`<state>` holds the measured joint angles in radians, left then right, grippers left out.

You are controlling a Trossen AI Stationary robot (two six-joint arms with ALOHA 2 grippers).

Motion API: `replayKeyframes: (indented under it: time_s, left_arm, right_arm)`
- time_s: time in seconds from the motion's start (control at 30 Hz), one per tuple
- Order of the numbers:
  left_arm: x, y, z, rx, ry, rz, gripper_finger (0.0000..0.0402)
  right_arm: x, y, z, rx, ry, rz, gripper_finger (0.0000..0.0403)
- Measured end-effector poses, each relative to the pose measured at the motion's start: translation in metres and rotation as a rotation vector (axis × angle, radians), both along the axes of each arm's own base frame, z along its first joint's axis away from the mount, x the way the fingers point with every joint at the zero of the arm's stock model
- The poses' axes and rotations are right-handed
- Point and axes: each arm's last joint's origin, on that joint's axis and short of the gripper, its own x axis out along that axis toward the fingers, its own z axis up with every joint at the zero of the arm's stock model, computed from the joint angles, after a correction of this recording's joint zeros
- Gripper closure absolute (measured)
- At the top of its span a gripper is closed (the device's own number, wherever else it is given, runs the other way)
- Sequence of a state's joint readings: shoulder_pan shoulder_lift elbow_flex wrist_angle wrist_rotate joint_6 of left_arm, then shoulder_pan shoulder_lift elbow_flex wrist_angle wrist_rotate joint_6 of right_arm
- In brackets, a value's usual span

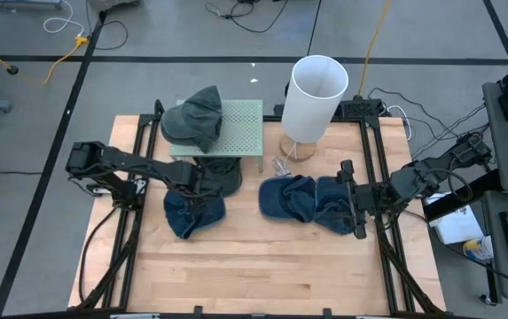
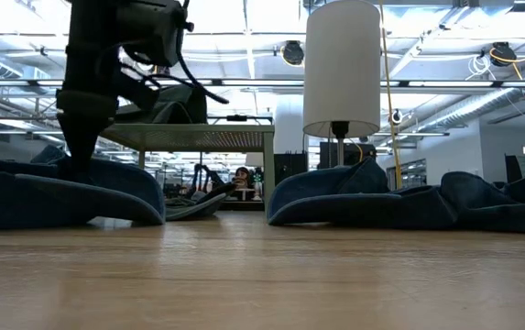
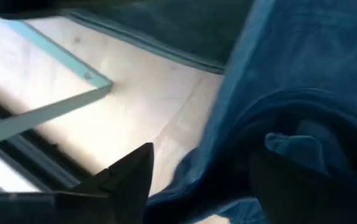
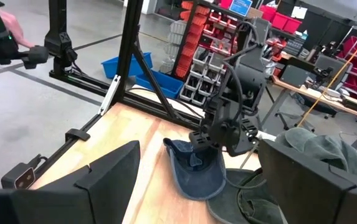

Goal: Pick & Place hat
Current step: Adjust the left blue cap

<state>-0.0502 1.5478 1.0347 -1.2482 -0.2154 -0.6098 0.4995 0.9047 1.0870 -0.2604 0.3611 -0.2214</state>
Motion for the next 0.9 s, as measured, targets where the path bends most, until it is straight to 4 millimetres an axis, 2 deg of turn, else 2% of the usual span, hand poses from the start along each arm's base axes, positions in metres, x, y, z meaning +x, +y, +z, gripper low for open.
replayKeyframes:
  time_s: [0.1, 0.2, 0.4, 0.57, 0.73, 0.9]
  left_arm:
    - [-0.002, -0.001, -0.008, -0.030, -0.012, 0.010, 0.0128]
    - [0.000, -0.004, -0.012, -0.078, -0.038, -0.001, 0.0136]
    - [0.012, -0.022, -0.013, -0.264, -0.159, -0.067, 0.0197]
    - [0.012, -0.043, -0.012, -0.457, -0.162, -0.116, 0.0252]
    - [0.010, -0.046, -0.007, -0.470, -0.181, 0.001, 0.0288]
    - [0.012, -0.041, 0.006, -0.462, -0.306, 0.164, 0.0291]
  right_arm:
    - [0.000, 0.000, 0.000, -0.011, -0.002, 0.002, 0.0085]
    - [0.000, 0.000, 0.000, -0.035, -0.006, 0.005, 0.0085]
    - [0.000, 0.000, 0.000, -0.061, -0.009, 0.009, 0.0085]
    - [0.000, 0.000, 0.000, -0.059, -0.009, 0.008, 0.0085]
    - [0.000, 0.000, 0.000, -0.059, -0.010, 0.007, 0.0085]
    - [0.000, 0.000, 0.000, -0.058, -0.010, 0.007, 0.0085]
